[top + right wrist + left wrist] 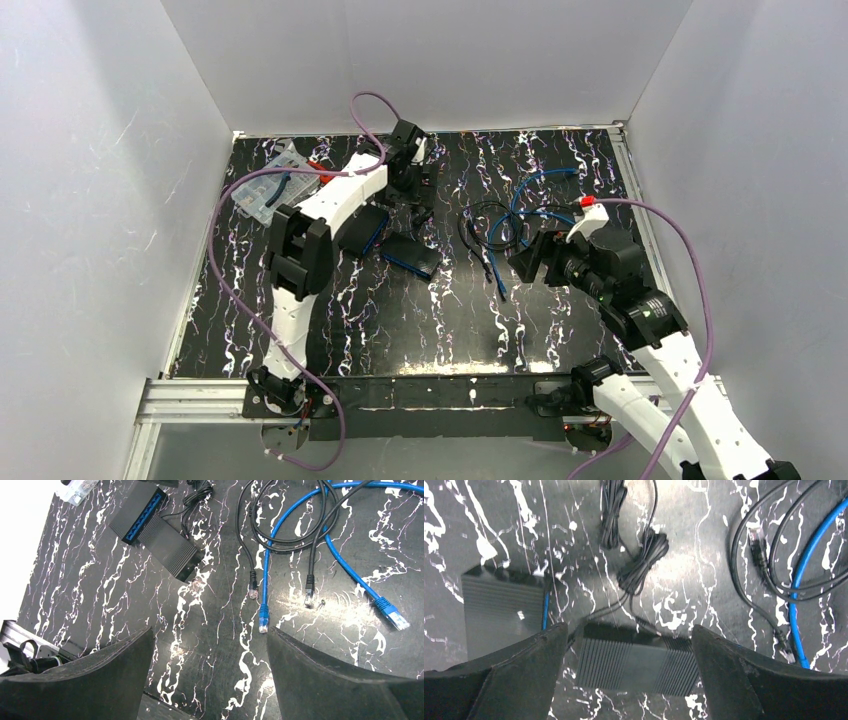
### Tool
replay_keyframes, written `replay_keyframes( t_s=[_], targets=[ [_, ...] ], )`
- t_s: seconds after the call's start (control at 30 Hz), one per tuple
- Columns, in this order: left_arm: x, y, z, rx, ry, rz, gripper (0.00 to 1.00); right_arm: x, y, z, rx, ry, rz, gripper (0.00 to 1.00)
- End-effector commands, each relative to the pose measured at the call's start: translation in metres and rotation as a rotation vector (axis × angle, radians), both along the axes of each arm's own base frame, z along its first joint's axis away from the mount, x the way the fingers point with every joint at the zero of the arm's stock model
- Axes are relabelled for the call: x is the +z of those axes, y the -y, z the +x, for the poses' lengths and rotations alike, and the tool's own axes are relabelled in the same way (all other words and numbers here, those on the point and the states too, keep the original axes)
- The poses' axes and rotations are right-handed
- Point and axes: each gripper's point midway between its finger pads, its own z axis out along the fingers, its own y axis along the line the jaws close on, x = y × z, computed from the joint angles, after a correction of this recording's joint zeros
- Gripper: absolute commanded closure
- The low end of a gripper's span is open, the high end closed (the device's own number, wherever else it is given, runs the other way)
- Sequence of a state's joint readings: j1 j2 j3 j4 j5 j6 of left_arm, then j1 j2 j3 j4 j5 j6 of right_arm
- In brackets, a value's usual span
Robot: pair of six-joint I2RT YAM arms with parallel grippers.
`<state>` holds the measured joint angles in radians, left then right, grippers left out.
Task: Insert the plug into the switch port
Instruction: Pick up the power from the center of the board.
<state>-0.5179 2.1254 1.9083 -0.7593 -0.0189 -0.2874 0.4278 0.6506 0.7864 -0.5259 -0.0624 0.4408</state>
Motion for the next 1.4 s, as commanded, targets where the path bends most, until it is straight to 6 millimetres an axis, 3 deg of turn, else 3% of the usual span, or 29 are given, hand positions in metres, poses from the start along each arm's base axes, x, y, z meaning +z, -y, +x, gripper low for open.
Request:
replay_keyframes(
  t_s=[0.0,0.5,0.57,0.67,0.8,0.97,1.2,1.27,1.37],
  targets=[
    [0.006,0.000,0.020,-0.011,0.023,0.015,0.10,0.001,0.002,-0.002,-0.003,0.017,-0.004,0.12],
    [-0.032,-0.005,0.064,0.016,0.012,0.000,0.43,-0.007,-0.001,-0.004,0.011,-0.008,-0.003,0.12],
    [-0.043,0.006,0.062,-0.021,-0.020,-0.045,0.49,-0.011,-0.002,-0.002,0.011,-0.022,-0.009,0.12],
    [-0.060,0.016,0.057,-0.044,-0.062,-0.092,0.50,-0.016,-0.002,0.000,0.011,-0.038,-0.016,0.12],
    [-0.073,0.015,0.055,-0.041,-0.085,-0.083,0.57,-0.018,-0.003,0.000,0.014,-0.050,-0.017,0.12],
    [-0.078,0.013,0.056,-0.039,-0.088,-0.068,0.65,-0.018,-0.003,-0.001,0.015,-0.050,-0.017,0.12],
    [-0.082,0.012,0.056,-0.040,-0.090,-0.056,0.87,-0.019,-0.002,-0.002,0.014,-0.052,-0.018,0.12],
    [-0.082,0.011,0.057,-0.043,-0.089,-0.054,1.00,-0.020,-0.002,-0.002,0.013,-0.052,-0.018,0.12],
    [-0.080,0.011,0.056,-0.050,-0.084,-0.050,1.00,-0.020,-0.002,-0.002,0.011,-0.055,-0.018,0.12]
  ],
)
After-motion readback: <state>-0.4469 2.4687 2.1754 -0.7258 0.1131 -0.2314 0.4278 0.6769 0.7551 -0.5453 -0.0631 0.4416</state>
